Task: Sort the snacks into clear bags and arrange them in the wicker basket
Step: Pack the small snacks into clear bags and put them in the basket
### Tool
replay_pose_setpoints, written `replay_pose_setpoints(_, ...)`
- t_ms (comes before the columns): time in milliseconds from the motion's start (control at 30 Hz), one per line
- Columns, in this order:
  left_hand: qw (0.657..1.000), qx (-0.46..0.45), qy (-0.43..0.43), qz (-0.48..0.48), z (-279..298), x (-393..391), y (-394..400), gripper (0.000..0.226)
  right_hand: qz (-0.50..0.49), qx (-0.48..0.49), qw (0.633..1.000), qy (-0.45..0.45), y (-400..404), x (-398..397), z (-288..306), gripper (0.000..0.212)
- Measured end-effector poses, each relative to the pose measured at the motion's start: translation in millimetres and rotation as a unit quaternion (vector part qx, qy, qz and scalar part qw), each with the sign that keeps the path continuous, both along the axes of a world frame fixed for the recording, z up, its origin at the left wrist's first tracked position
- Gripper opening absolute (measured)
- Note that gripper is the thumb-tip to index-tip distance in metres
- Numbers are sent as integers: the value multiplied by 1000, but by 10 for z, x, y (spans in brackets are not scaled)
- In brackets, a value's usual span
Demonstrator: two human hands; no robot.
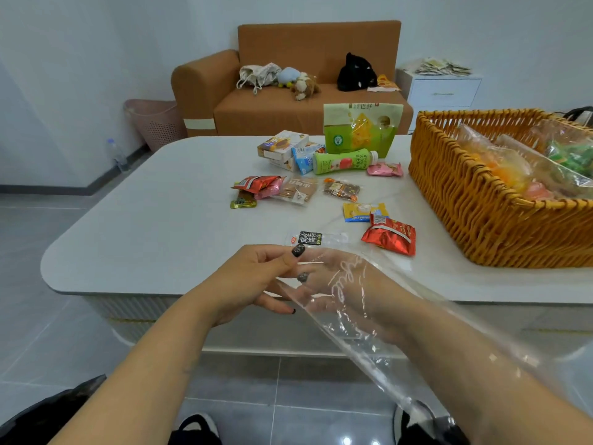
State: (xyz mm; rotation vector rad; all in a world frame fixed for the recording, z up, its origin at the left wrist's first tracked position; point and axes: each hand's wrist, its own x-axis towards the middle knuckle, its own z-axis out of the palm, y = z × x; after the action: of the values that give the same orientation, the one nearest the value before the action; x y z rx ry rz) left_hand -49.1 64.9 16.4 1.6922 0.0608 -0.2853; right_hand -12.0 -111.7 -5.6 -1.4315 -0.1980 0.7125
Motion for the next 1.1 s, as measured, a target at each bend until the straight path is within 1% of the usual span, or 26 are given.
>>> replay_pose_setpoints(33,1000,-6,-6,16,-2,2,8,25,13,-1,999,-33,-35,-8,82,33)
replay_pose_setpoints(67,999,-15,-12,35,3,3,18,23,24,21,998,-54,-55,-33,177,38)
replay_pose_setpoints(100,998,-25,-16,54,13,4,30,22,19,42,997,-64,-95,-18,221,55)
replay_pose_setpoints(133,997,-35,-20,72,21,10,50,21,15,58,997,-46,-126,4,251,75)
replay_pose_setpoints(167,994,-43,-25,94,31,18,74,20,20,71,997,-36,-152,27,261,87)
replay_pose_setpoints(200,992,-45,-34,117,39,21,113,20,18,67,997,-34,-182,53,254,83)
replay_pose_setpoints(267,986,-37,-58,151,56,14,220,26,-5,62,998,-21,-237,103,292,59)
replay_pose_setpoints(300,986,-27,-68,150,68,3,284,28,-19,69,997,4,-274,145,319,53)
replay_pose_setpoints(367,994,16,-67,89,69,-43,396,37,-24,89,995,36,-336,209,366,43)
replay_pose_setpoints(400,996,60,-57,43,53,-70,436,52,-13,95,995,41,-350,229,379,37)
replay_pose_setpoints(433,991,128,-49,3,33,-98,455,70,5,92,995,44,-360,227,396,35)
replay_pose_setpoints(467,977,206,-44,-31,9,-118,449,87,34,88,995,45,-369,230,392,37)
replay_pose_setpoints(500,962,265,-40,-55,-20,-135,426,99,69,79,994,44,-375,228,381,39)
replay_pose_setpoints(533,952,294,-37,-71,-46,-150,401,108,110,71,990,46,-378,227,370,43)
replay_pose_setpoints(600,950,300,-37,-80,-73,-166,360,121,179,53,981,52,-361,213,357,47)
replay_pose_setpoints(667,950,297,-41,-84,-64,-172,331,128,220,41,973,53,-322,191,343,48)
replay_pose_setpoints(733,951,289,-32,-103,-54,-175,288,134,237,39,969,61,-272,161,308,42)
replay_pose_setpoints(833,945,302,-21,-124,-98,-199,190,146,249,43,963,90,-179,102,242,33)
replay_pose_setpoints(933,955,271,-31,-121,-153,-209,128,145,284,39,955,80,-131,60,201,34)
replay_pose_setpoints(1033,963,235,-28,-126,-187,-219,107,141,316,80,941,85,-143,71,192,36)
replay_pose_setpoints(1100,961,244,-33,-129,-222,-228,96,136,315,86,942,83,-147,70,195,37)
